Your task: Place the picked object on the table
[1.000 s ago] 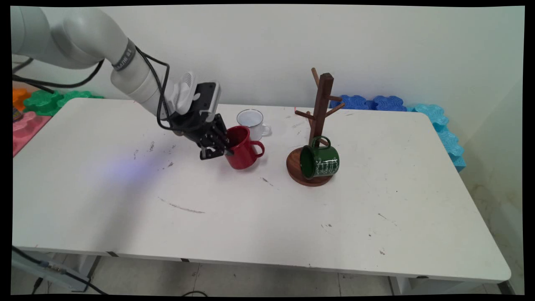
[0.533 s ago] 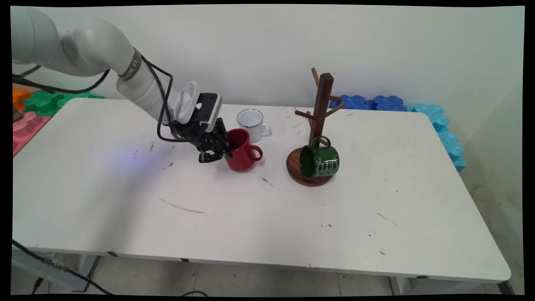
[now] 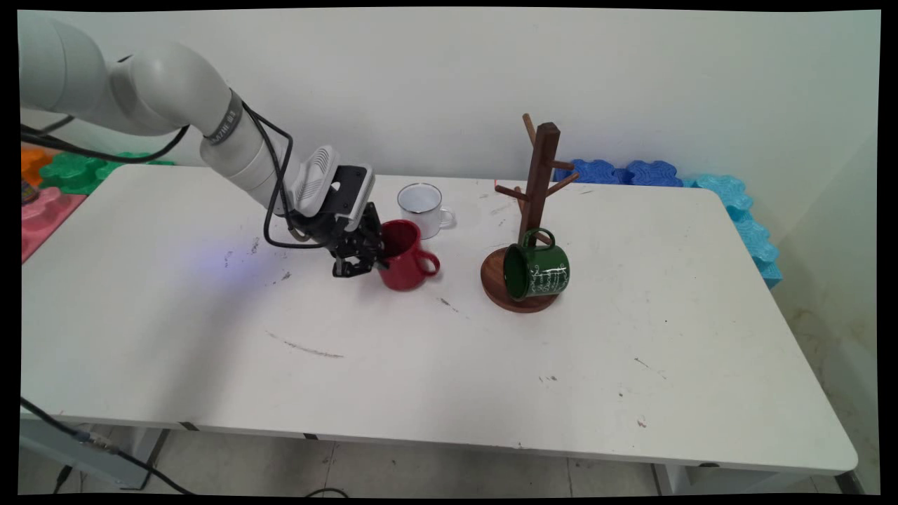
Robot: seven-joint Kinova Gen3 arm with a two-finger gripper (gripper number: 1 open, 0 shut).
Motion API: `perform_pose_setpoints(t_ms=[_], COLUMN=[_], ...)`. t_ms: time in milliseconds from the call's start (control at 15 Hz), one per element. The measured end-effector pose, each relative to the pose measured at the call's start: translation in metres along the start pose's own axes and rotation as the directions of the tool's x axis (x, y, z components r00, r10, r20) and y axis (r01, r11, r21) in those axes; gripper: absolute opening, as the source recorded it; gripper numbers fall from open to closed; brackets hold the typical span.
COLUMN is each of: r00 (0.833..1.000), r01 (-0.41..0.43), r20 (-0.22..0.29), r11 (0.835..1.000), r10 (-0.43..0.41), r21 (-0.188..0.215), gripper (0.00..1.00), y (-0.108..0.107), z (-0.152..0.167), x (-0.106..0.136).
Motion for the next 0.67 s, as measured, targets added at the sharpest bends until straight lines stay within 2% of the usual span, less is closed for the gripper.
perform_pose_setpoints(t_ms=[67, 133, 667], r00=[1.000, 1.000, 0.999], r01=[-0.003, -0.008, -0.033], r20=[0.000, 0.001, 0.002], r11=[1.000, 1.000, 0.999], r10=[0.003, 0.008, 0.033], r21=[-0.001, -0.001, -0.007], gripper=[0.00, 1.00, 1.00], y=[0.0004, 0.0010, 0.0046], z=[0.0005, 0.0011, 0.0038], x=[-0.0001, -0.0004, -0.0020])
